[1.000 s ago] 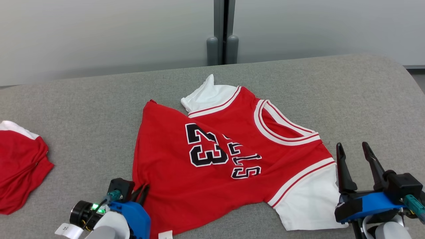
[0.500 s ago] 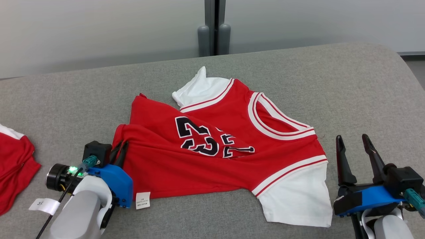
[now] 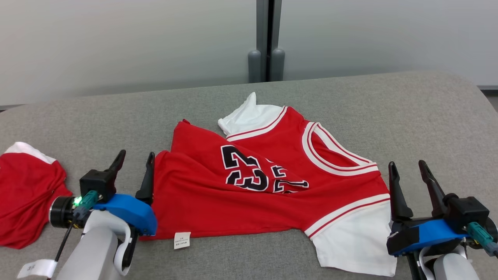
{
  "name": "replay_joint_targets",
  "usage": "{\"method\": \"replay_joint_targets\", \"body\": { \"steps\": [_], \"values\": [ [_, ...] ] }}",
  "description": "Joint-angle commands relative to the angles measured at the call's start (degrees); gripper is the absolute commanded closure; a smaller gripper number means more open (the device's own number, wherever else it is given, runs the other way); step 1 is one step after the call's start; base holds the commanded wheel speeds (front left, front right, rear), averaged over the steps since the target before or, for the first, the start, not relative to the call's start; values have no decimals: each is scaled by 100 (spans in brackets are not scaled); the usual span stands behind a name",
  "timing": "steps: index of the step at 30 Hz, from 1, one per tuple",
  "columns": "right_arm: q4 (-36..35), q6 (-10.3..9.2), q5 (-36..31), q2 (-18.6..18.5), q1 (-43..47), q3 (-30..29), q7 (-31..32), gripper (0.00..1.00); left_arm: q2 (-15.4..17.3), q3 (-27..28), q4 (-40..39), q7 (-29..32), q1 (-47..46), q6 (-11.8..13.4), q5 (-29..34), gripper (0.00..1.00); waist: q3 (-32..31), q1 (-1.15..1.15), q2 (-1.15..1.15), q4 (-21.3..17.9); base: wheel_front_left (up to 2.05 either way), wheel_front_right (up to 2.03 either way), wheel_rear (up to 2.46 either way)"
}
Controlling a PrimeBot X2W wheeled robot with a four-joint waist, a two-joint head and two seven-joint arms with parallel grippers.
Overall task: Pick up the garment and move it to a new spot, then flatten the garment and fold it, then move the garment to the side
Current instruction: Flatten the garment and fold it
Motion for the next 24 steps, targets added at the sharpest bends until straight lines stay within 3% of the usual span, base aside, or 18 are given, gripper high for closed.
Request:
{"method": "replay_joint_targets", "body": {
  "steps": [1, 12, 24],
  "values": [
    [25, 1, -2, -12, 20, 53, -34, 0, 54, 227, -452, -25, 258, 117, 68, 0, -76, 0, 0, 62, 0, 0, 0],
    [70, 1, 74, -12, 139, 272, -31, 0, -103, 1443, -2571, -25, 1766, 496, 594, 0, -440, 0, 0, 425, 0, 0, 0],
    [-69, 1, 121, -13, 466, 313, 153, 0, -313, 1820, -2975, -25, 2657, 391, 980, 0, -659, 0, 0, 571, 0, 0, 0]
  ]
}}
